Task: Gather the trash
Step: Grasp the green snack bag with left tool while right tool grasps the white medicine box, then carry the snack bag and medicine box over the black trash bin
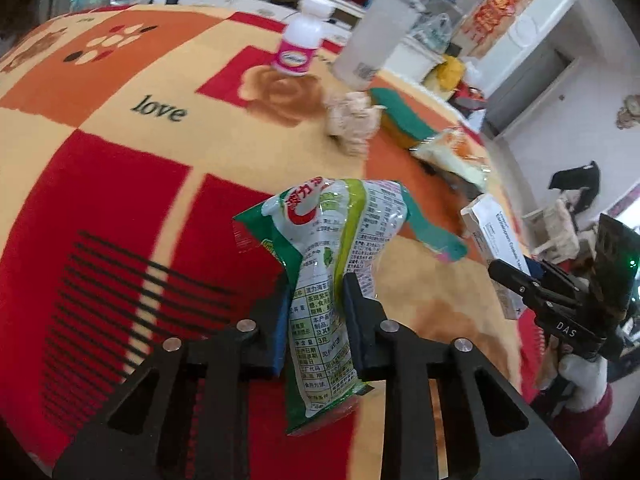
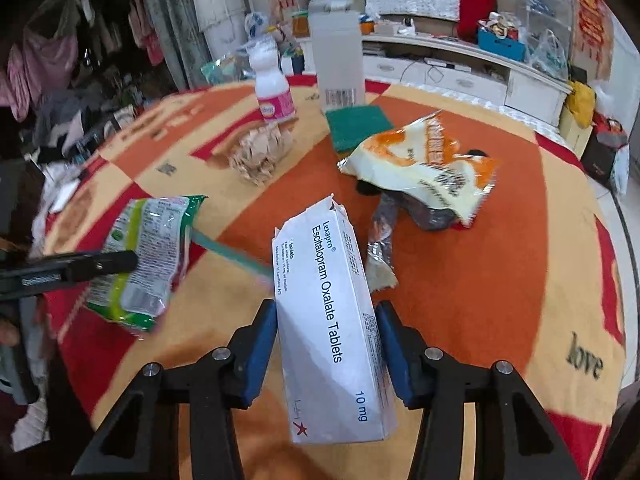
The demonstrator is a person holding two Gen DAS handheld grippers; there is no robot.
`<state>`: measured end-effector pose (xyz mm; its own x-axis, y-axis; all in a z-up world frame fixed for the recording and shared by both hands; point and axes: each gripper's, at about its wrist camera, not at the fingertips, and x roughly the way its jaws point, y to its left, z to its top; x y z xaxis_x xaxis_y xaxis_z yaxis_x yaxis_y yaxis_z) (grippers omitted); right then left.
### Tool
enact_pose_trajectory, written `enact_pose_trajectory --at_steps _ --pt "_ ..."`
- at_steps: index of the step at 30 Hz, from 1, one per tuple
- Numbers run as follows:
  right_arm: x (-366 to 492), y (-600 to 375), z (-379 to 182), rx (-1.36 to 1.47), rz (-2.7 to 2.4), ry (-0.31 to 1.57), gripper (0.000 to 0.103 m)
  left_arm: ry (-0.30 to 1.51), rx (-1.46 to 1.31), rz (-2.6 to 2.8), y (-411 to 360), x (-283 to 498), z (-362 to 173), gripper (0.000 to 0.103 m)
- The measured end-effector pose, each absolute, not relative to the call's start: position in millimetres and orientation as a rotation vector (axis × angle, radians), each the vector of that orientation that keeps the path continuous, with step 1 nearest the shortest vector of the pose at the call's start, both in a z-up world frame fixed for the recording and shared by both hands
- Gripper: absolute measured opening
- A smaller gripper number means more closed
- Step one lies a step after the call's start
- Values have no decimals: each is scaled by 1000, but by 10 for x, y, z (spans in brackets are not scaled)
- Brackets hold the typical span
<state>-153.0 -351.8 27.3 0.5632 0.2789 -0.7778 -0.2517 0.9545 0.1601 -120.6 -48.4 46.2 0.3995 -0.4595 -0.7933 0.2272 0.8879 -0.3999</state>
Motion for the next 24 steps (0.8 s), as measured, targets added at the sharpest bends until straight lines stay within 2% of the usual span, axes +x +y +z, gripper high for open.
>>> enact_pose_trajectory --at_steps 8,24 --pt "-1977 -3931 477 125 260 856 49 1062 -225 -617 -1065 -1455 738 20" --pt "-2671 -5210 589 256 -17 793 49 1069 -105 -874 -2637 -1640 875 20"
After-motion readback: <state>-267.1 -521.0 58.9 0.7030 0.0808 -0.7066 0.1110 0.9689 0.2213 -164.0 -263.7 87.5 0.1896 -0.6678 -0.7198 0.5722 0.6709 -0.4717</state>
